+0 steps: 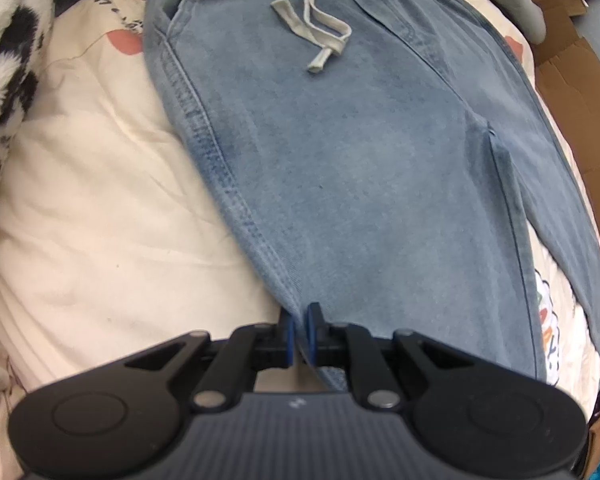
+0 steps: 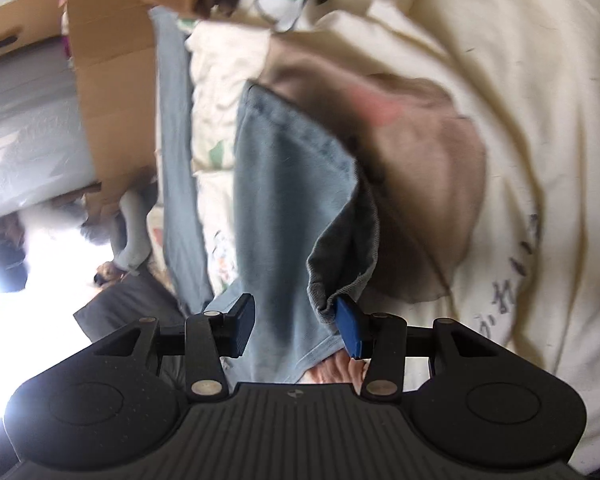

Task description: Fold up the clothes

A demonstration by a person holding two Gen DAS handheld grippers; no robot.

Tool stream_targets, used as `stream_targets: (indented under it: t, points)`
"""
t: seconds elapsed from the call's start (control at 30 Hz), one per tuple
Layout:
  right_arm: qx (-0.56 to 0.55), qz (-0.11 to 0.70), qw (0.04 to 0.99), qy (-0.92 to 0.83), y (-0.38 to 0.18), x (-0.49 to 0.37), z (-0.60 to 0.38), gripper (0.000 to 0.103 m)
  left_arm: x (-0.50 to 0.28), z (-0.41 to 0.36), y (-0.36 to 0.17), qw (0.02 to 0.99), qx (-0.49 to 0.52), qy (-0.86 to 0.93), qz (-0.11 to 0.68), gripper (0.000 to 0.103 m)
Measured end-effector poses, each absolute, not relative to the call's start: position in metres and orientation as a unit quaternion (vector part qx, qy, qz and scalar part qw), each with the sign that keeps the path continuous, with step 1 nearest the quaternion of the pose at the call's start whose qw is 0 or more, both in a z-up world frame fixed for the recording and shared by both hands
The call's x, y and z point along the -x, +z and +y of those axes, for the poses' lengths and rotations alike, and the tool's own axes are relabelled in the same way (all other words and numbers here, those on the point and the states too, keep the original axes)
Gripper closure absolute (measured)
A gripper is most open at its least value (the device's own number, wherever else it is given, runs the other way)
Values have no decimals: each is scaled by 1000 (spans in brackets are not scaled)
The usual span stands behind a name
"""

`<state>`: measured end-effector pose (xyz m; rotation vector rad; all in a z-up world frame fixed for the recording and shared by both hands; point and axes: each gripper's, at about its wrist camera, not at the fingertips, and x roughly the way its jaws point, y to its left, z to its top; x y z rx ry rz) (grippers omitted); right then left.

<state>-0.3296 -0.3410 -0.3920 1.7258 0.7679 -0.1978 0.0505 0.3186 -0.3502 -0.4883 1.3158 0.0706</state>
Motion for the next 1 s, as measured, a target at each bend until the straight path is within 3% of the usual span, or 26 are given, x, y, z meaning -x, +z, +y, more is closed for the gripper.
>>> stream_targets:
  t: [0.47, 0.5, 0.57, 0.6, 1.0]
  points:
    - [-708, 374, 592, -92, -417, 302, -338, 57, -50, 316, -352, 762, 230, 34, 604, 96]
    - [-702, 380, 594, -94, -416, 302, -339, 59, -50, 316, -352, 763, 230, 34, 604, 96]
    - [-690, 394, 599, -97, -414, 302, -340, 86, -50, 317, -351, 763, 230, 33, 603, 96]
    - [-680, 404, 605, -97, -412, 301, -340, 91, -49, 317, -351, 763, 231, 33, 603, 96]
    - [-591, 486, 638, -87, -350, 314, -334, 94, -45, 321, -345, 768, 248, 28, 590, 96]
